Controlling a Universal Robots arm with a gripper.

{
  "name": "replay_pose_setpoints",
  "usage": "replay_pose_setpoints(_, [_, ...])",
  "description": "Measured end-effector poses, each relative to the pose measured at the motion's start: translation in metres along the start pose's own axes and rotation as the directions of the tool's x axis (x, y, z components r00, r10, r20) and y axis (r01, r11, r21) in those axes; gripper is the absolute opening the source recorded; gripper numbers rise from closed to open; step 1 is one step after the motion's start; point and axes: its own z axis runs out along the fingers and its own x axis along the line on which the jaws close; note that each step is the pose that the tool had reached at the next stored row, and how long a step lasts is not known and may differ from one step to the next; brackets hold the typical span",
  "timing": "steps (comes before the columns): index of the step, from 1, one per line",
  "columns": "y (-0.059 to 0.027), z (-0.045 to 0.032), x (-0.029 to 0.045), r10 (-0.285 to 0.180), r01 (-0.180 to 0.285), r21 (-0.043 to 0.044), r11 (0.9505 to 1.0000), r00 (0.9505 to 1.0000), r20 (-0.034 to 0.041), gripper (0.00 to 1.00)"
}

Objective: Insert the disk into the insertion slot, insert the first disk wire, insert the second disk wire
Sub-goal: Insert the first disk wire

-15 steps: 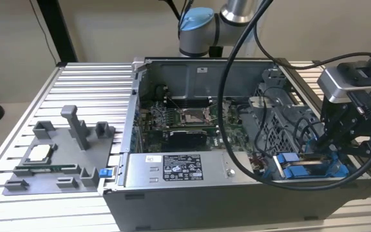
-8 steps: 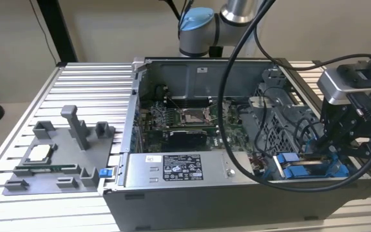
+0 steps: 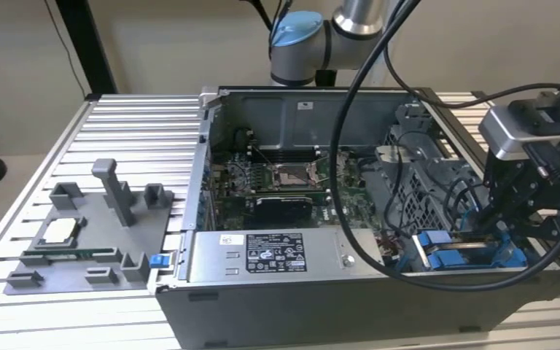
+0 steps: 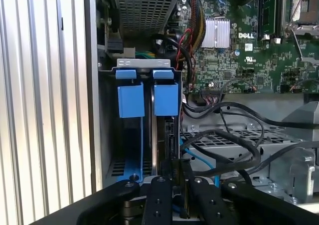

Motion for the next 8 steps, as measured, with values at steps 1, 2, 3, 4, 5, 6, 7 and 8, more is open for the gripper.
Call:
replay_pose_setpoints(1, [0.0, 0.0002, 0.0, 0.0, 0.0, 0.0, 1.0, 1.0, 0.0, 0.0])
replay_pose_setpoints(2, [0.0, 0.0003, 0.0001, 0.0, 0.0, 0.0, 1.0, 1.0, 0.0, 0.0])
replay_pose_setpoints(3, [0.0, 0.0005, 0.0001, 0.0, 0.0, 0.0, 1.0, 1.0, -0.0001, 0.0])
replay_pose_setpoints(4, [0.0, 0.0006, 0.0002, 0.0, 0.0, 0.0, 1.0, 1.0, 0.0, 0.0])
replay_pose_setpoints(5, [0.0, 0.0007, 0.0001, 0.0, 0.0, 0.0, 1.0, 1.0, 0.0, 0.0])
replay_pose_setpoints(6, [0.0, 0.0008, 0.0001, -0.001, 0.001, 0.0, 1.0, 1.0, 0.0, 0.0])
replay_pose_setpoints(7, [0.0002, 0.0009, 0.0002, 0.0, 0.0, 0.0, 1.0, 1.0, 0.0001, 0.0])
replay_pose_setpoints(8, [0.0004, 0.001, 0.0002, 0.0, 0.0, -0.0001, 1.0, 1.0, 0.0, 0.0])
